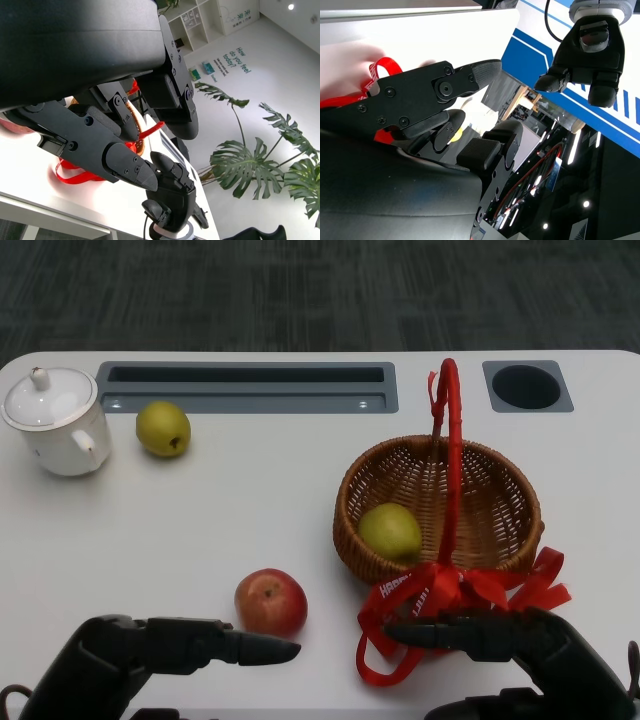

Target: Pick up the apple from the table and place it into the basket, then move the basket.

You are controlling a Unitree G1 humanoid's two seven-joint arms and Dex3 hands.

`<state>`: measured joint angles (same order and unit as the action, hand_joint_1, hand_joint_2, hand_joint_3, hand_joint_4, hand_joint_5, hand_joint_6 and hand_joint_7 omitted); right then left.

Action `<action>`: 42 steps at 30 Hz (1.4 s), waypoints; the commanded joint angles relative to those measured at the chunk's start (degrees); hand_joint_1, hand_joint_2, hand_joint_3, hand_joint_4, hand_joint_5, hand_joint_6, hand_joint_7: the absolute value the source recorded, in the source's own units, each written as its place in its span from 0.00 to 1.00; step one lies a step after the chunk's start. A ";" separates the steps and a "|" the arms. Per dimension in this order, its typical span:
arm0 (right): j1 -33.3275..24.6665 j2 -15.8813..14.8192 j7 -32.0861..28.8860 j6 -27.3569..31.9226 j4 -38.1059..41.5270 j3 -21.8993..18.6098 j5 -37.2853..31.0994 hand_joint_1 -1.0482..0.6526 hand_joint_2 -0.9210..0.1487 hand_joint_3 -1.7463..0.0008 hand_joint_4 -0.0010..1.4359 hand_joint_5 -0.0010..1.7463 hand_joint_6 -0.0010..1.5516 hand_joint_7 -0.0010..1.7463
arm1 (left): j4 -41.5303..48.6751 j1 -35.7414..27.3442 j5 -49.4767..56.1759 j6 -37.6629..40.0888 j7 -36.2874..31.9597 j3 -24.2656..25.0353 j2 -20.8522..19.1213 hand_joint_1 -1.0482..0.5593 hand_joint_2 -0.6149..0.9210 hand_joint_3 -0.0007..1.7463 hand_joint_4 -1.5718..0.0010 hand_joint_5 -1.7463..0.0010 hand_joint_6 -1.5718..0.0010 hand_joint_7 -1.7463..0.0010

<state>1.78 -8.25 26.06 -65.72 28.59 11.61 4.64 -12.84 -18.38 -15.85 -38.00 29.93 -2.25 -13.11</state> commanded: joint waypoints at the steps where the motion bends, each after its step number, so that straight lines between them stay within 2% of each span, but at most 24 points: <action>1: 0.53 -0.62 -0.28 -0.47 0.77 -0.43 0.74 0.33 0.08 1.00 0.56 0.00 0.47 0.00 | 0.25 0.17 -0.33 -0.20 -0.18 0.61 -0.53 0.48 0.85 0.00 0.38 0.99 0.40 1.00; 15: -0.17 -0.77 -0.48 0.64 -0.64 -0.48 0.72 0.33 0.09 1.00 0.57 0.00 0.47 0.00 | -0.50 -0.20 -0.19 -0.27 -0.53 0.57 -0.18 0.48 0.85 0.00 0.37 0.99 0.40 1.00; 21: -0.04 -0.72 -0.52 0.44 -0.29 -0.59 0.57 0.34 0.09 1.00 0.57 0.00 0.47 0.00 | -4.16 -1.39 3.27 -2.11 -2.86 1.86 0.87 0.45 0.85 0.00 0.38 0.99 0.42 1.00; 24: 0.02 -0.61 -0.59 0.36 -0.10 -0.61 0.45 0.33 0.09 1.00 0.57 0.00 0.47 0.00 | -5.22 -1.17 6.98 -4.18 -5.04 3.16 1.92 0.42 0.84 0.00 0.44 1.00 0.47 1.00; 30: 0.05 -0.40 -0.43 0.62 -0.08 -0.35 0.82 0.33 0.09 1.00 0.57 0.00 0.47 0.00 | -2.70 2.41 17.09 -8.04 -9.65 5.98 2.82 0.32 0.80 0.00 0.66 1.00 0.65 1.00; 32: 0.07 -0.42 -0.37 0.53 -0.02 -0.32 0.89 0.33 0.09 1.00 0.57 0.00 0.47 0.00 | -1.90 3.63 19.00 -8.09 -10.49 6.15 2.33 0.30 0.79 0.00 0.71 1.00 0.69 1.00; 42: -0.31 -0.65 -0.55 1.06 -0.67 -0.48 0.47 0.33 0.08 1.00 0.57 0.00 0.47 0.00 | 8.07 11.83 26.30 -7.83 -13.24 4.44 0.20 0.24 0.78 0.00 0.74 1.00 0.76 1.00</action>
<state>1.69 -8.18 25.95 -64.78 28.40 11.59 4.66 -6.52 -7.72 9.58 -46.10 17.76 2.41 -11.85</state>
